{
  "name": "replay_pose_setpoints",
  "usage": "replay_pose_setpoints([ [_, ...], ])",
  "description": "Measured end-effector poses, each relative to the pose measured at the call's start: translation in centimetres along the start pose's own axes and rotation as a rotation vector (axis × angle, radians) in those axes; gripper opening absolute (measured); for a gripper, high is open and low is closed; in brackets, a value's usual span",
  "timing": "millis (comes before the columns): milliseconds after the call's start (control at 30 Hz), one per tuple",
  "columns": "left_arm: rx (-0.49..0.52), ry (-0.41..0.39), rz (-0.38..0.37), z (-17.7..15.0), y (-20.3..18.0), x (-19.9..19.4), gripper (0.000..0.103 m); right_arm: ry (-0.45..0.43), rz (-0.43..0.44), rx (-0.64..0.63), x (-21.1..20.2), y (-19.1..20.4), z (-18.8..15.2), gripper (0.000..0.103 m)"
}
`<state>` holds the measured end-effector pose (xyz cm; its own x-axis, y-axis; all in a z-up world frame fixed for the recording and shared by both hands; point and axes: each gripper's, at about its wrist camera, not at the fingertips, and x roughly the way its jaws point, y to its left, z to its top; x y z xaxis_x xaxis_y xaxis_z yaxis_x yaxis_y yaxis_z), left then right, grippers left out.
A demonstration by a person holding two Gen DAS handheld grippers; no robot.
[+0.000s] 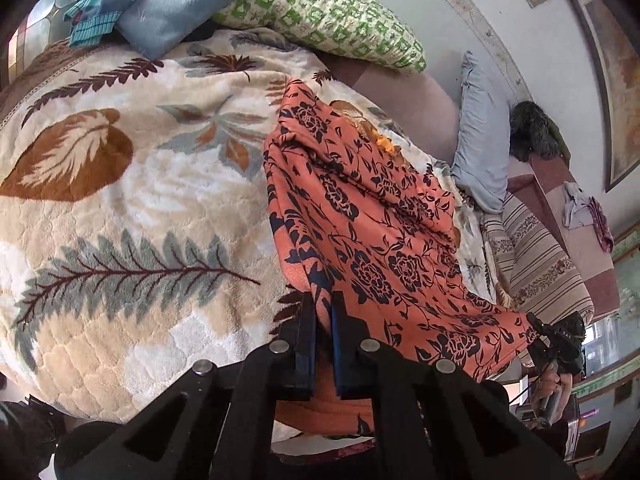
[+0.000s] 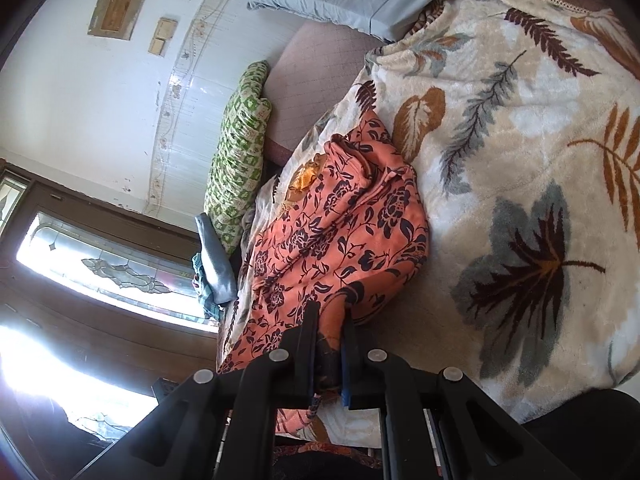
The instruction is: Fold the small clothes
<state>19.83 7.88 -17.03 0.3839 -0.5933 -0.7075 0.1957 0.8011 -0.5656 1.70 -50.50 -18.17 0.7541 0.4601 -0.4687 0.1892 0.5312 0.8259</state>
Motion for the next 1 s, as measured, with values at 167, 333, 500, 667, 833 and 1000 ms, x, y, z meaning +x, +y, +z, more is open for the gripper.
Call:
replay_pose_setpoints([
  [167, 0.016, -0.018, -0.031, 1.4, -0.9, -0.8, 0.006, -0.005, 0.004, -0.019, -0.3, 1.2, 0.7, 0.009],
  [333, 0.009, -0.038, -0.054, 4.4, -1.4, -0.9, 0.006, -0.017, 0.009, -0.039, 0.6, 2.7, 3.3, 0.009],
  [500, -0.006, -0.058, -0.047, 9.5, -1.7, 0.2, 0.006, -0.035, 0.018, -0.045, 3.0, 3.5, 7.6, 0.009],
  [667, -0.022, -0.040, -0.024, 15.6, -1.6, 4.0, 0.006, -0.041, 0.000, -0.026, 7.7, 3.1, 13.5, 0.009],
  [833, -0.041, -0.016, 0.017, 22.2, -1.5, 9.5, 0.006, -0.029, -0.056, 0.017, 14.4, 1.3, 19.7, 0.009],
  [1000, -0.044, -0.004, 0.071, 27.9, -0.5, 16.1, 0.006, -0.042, -0.054, 0.103, 20.9, -1.9, 25.7, 0.009],
])
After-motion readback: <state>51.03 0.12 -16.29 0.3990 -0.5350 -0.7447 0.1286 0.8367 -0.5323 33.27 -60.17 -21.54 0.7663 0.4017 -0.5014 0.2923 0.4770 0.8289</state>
